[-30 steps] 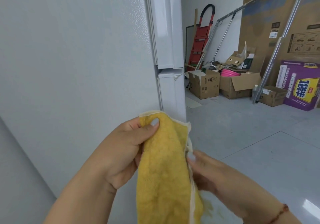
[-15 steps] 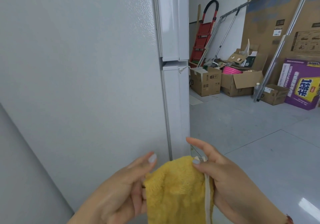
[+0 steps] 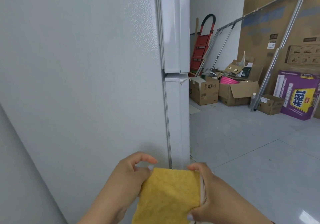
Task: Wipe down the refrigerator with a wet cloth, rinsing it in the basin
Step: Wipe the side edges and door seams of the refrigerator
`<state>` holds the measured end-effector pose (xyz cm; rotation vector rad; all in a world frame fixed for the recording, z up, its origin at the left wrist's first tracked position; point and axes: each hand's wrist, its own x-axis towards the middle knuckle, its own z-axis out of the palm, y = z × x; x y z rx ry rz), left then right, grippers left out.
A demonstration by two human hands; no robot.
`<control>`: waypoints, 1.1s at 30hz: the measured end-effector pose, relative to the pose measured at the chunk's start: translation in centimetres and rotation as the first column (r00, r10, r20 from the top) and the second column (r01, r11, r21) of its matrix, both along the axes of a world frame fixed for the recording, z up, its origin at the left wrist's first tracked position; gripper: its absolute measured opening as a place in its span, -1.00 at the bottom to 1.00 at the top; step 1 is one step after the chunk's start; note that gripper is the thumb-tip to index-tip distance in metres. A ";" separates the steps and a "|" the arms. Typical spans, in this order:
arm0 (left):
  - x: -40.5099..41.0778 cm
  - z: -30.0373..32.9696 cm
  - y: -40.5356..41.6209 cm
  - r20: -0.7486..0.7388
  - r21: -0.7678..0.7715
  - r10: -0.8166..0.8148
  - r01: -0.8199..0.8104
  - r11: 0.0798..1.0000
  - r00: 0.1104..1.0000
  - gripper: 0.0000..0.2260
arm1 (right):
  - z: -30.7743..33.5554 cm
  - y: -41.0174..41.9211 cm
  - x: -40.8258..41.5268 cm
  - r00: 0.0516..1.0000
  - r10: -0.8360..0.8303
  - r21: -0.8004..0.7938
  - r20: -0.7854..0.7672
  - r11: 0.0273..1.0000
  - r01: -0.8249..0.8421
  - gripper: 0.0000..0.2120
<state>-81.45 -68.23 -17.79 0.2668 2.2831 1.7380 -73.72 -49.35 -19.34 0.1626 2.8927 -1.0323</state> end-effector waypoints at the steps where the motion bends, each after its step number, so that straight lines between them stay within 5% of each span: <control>1: -0.3 0.0 -0.1 0.000 0.004 -0.024 0.024 1.000 1.000 -0.84 | -0.3 0.0 0.0 0.999 -0.006 0.026 -0.034 1.000 0.007 -0.31; 3: -0.7 0.3 -0.3 -0.010 -0.037 -0.155 0.154 0.987 0.988 -0.89 | -0.5 0.5 0.0 0.997 -0.030 0.072 -0.070 0.997 0.035 -0.53; 6: -1.0 0.5 -0.3 -0.117 -0.270 -0.314 0.274 0.923 0.942 -0.65 | 0.4 1.4 -0.1 0.996 -0.064 0.232 -0.067 0.970 0.078 -0.82; 8: -1.2 0.8 0.6 -0.320 -0.388 -0.245 0.110 0.915 0.915 -0.81 | 1.0 1.9 -0.3 0.990 -0.085 0.242 -0.112 0.964 0.110 -0.79; 10: -1.6 1.3 1.2 -0.525 -0.383 -0.127 -0.101 0.918 0.842 -0.90 | 1.9 1.8 -0.6 0.968 -0.122 0.071 -0.217 0.987 0.141 -0.71; 15: -2.9 4.3 2.8 -0.694 -0.199 0.017 -0.215 0.956 0.719 -0.91 | 4.1 0.7 -1.7 0.767 -0.317 -0.274 -0.558 0.943 0.190 -0.60; 19: -2.9 4.4 4.4 -0.847 0.211 0.318 -0.278 0.937 0.427 -0.77 | 6.6 0.3 -3.8 0.685 -0.341 -0.414 -0.644 0.908 0.063 -0.52; 21: -2.2 3.2 5.4 -0.904 0.196 0.241 -0.159 0.968 0.353 -0.71 | 7.8 0.2 -5.3 0.622 -0.291 -0.304 -0.727 0.949 0.088 -0.66; 23: -2.5 2.0 6.5 -0.934 0.008 0.016 -0.023 1.000 0.358 -0.56 | 9.2 0.6 -6.7 0.535 -0.211 -0.163 -0.818 0.977 0.136 -0.74; 26: -4.7 1.0 7.9 -0.936 -0.218 -0.199 -0.036 0.975 0.291 -0.42 | 10.9 1.5 -7.7 0.461 -0.197 -0.139 -0.865 0.978 0.157 -0.63; 33: -6.2 -0.8 8.9 -0.969 -0.163 -0.110 -0.240 0.957 0.220 -0.33 | 10.2 2.4 -7.6 0.381 -0.291 -0.316 -0.878 0.949 -0.003 -0.76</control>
